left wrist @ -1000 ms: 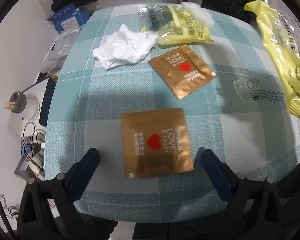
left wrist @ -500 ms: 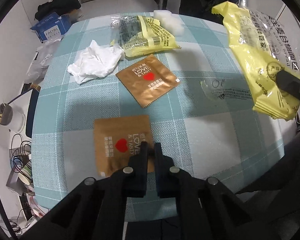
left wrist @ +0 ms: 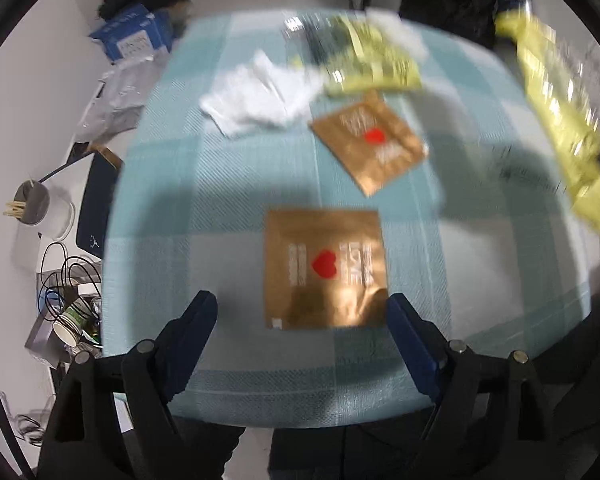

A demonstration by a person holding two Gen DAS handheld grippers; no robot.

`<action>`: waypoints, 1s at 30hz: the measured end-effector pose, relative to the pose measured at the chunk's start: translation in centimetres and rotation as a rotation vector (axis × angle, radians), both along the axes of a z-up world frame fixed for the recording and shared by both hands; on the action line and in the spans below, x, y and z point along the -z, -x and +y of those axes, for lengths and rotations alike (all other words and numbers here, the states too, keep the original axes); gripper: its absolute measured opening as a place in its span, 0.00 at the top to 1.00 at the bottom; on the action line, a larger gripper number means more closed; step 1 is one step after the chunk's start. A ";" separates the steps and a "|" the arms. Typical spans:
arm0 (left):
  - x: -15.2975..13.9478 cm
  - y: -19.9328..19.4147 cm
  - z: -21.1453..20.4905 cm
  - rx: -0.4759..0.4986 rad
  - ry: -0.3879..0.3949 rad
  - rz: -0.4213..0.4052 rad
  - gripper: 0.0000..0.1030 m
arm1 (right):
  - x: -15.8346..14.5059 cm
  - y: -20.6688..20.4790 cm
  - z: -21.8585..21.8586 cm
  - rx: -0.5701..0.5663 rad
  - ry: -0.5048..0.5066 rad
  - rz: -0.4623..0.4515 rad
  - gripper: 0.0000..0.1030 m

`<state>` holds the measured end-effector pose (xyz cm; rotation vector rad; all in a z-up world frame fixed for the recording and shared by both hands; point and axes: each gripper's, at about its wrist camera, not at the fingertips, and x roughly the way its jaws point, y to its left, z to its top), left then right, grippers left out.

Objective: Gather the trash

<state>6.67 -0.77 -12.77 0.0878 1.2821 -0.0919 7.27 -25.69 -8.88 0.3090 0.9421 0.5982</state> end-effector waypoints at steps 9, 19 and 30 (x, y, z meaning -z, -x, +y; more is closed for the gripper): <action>-0.4 -0.9 -0.5 0.026 -0.015 0.005 0.08 | 0.1 -0.4 -0.4 0.007 -0.018 0.008 0.84; -0.2 -1.2 -0.5 0.012 -0.016 0.016 0.15 | -0.3 -0.3 -0.4 -0.001 -0.018 -0.003 0.84; -0.8 -1.0 0.0 0.004 -0.005 -0.010 0.44 | -0.5 -0.3 -0.5 -0.003 -0.024 -0.006 0.84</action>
